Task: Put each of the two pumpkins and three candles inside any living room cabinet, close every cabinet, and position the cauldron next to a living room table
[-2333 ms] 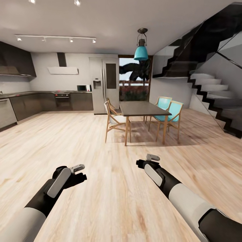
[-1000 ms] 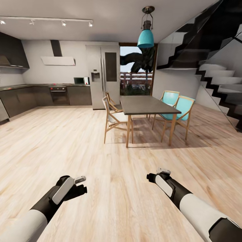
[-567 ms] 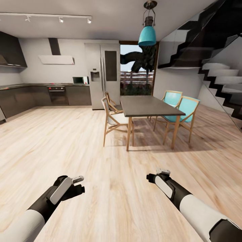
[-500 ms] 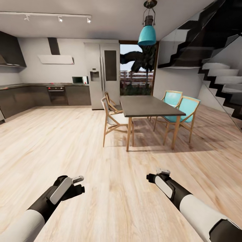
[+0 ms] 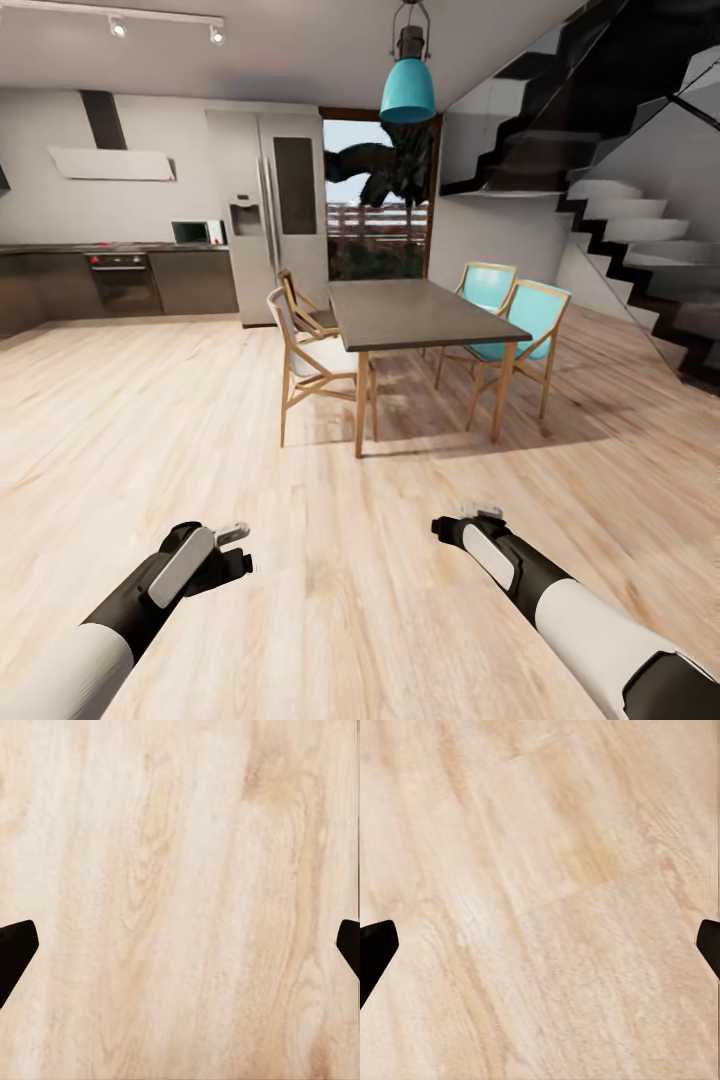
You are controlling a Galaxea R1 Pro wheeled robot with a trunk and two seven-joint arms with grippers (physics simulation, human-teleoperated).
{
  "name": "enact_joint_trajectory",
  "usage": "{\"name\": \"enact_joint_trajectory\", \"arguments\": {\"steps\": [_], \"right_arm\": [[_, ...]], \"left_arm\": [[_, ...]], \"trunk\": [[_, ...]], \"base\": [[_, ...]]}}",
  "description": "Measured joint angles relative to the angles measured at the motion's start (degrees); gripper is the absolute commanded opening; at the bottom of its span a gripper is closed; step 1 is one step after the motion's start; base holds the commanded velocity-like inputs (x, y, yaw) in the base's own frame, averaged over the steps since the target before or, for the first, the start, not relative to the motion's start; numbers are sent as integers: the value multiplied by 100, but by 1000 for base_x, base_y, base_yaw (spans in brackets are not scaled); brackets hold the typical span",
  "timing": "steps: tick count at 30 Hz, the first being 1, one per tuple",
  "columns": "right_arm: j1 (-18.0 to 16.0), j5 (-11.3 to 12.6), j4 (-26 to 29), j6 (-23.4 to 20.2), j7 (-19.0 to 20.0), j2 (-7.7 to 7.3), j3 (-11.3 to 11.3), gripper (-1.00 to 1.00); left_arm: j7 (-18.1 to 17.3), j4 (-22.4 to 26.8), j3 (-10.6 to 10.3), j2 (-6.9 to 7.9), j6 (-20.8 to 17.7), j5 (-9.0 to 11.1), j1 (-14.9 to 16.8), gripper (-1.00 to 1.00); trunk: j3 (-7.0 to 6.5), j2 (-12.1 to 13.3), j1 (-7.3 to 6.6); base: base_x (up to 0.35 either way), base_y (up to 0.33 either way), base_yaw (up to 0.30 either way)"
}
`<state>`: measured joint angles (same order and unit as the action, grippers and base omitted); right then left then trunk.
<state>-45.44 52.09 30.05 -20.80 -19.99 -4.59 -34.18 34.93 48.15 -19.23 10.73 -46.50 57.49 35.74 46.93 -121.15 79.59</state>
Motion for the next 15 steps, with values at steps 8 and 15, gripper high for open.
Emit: {"name": "enact_joint_trajectory", "arguments": {"steps": [8, 15], "right_arm": [[2, 1, -9, 0, 22, -7, 1, 100], [2, 8, -21, 5, 24, -17, 1, 100]], "left_arm": [[0, -1, -1, 0, 0, -1, 0, 100], [0, 0, -20, -13, 0, 0, 0, 100]], "trunk": [[57, 0, 1], [107, 0, 1]], "base": [[12, 3, -207], [0, 0, -207]]}}
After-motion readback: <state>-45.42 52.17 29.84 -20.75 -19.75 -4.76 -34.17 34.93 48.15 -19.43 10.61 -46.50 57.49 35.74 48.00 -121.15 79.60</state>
